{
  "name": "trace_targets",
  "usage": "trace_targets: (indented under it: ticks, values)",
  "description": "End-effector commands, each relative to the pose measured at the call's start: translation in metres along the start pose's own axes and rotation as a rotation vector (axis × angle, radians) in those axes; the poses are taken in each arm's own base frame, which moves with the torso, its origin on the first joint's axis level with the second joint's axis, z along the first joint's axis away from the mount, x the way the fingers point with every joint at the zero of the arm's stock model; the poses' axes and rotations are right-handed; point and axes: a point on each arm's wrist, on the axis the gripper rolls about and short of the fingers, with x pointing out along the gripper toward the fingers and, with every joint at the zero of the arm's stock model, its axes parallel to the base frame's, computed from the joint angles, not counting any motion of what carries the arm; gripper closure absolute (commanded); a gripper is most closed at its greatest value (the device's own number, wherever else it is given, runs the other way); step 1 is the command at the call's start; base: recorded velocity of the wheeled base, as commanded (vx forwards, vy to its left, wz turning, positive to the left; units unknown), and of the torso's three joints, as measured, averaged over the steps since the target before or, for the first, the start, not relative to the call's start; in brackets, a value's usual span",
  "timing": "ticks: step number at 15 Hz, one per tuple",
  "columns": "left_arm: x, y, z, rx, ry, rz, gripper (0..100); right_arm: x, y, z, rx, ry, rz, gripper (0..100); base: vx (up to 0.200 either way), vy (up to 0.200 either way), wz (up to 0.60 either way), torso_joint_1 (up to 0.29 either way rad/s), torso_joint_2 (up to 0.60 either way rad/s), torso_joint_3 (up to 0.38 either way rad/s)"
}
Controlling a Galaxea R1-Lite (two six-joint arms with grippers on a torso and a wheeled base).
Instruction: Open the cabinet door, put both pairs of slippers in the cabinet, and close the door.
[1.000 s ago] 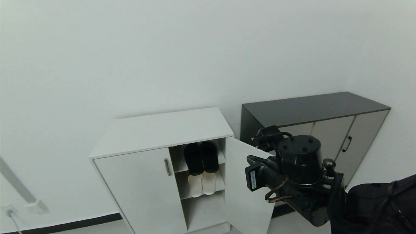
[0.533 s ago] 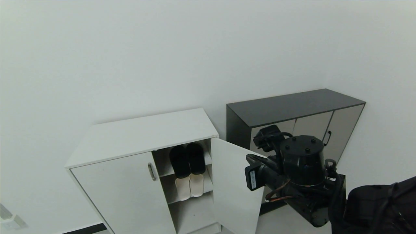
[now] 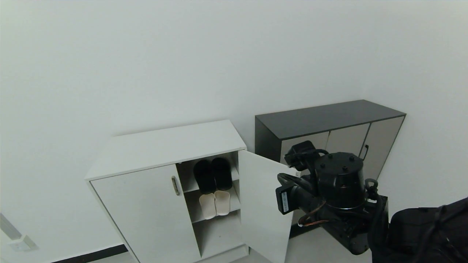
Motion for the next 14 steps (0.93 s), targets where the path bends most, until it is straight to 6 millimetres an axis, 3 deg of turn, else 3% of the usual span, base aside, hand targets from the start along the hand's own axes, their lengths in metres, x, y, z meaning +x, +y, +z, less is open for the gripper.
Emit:
trace_targets:
  ticks: [1,9,14]
  values:
    - [0.000,0.000,0.000,-0.002,0.000,0.001,100,0.004,-0.004,-0.002,0.001,0.007,-0.016,100,0.000,0.000,0.00,0.000,0.00,0.000]
    - [0.000,0.000,0.000,-0.002,0.002,0.001,100,0.034,-0.039,0.018,0.050,-0.019,-0.092,100,0.000,0.000,0.00,0.000,0.00,0.000]
    - [0.000,0.000,0.000,-0.002,0.000,0.001,100,0.063,-0.077,0.043,0.081,0.010,-0.108,100,0.000,0.000,0.00,0.000,0.00,0.000]
